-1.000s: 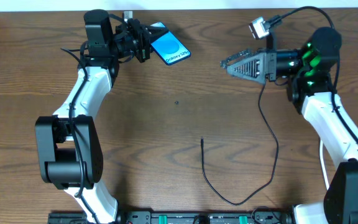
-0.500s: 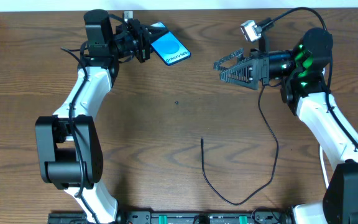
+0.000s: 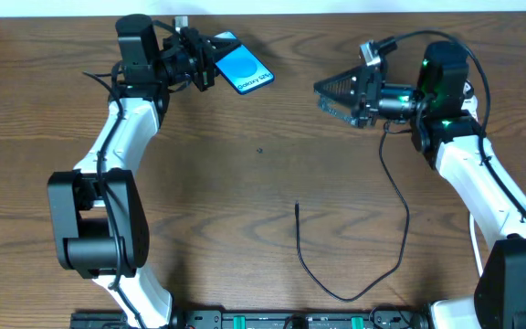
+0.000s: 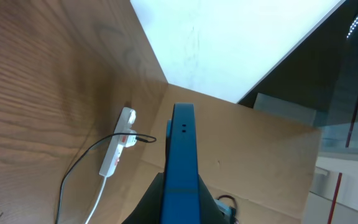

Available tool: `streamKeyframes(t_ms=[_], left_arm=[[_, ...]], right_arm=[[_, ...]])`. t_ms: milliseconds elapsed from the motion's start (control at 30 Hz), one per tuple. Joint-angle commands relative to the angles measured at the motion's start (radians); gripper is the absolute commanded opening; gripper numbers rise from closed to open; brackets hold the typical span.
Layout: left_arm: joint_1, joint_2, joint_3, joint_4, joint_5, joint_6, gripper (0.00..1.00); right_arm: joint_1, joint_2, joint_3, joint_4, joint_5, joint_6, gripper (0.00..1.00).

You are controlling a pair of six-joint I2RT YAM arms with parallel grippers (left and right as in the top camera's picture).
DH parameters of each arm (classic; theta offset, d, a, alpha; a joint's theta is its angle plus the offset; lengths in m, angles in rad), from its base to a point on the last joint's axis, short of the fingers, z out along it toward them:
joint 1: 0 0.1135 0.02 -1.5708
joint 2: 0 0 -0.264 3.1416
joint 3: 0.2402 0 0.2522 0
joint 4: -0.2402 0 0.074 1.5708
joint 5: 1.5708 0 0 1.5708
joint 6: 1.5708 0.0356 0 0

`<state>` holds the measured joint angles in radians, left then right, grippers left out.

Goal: Plug charger to phone and switch on socket
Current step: 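Move the right gripper down over the black cable's plug end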

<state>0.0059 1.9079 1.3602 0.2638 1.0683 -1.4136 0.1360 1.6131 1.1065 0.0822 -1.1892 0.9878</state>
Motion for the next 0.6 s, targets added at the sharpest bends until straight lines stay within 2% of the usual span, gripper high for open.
streamKeyframes(t_ms=[0,267,567], left_arm=[[0.004,-0.021,0.024,0.007,0.024,0.003,0.08],[0.004,-0.021,0.024,0.007,0.050,0.003,0.08],[0.004,-0.021,0.024,0.008,0.200,0.025,0.07]], right_arm=[[0.023,-0.003,0.007,-0.108,0.190,-0.095,0.99],[0.129,-0.003,0.007,-0.470,0.479,-0.298,0.99],[0.194,-0.003,0.007,-0.644,0.671,-0.393,0.99]])
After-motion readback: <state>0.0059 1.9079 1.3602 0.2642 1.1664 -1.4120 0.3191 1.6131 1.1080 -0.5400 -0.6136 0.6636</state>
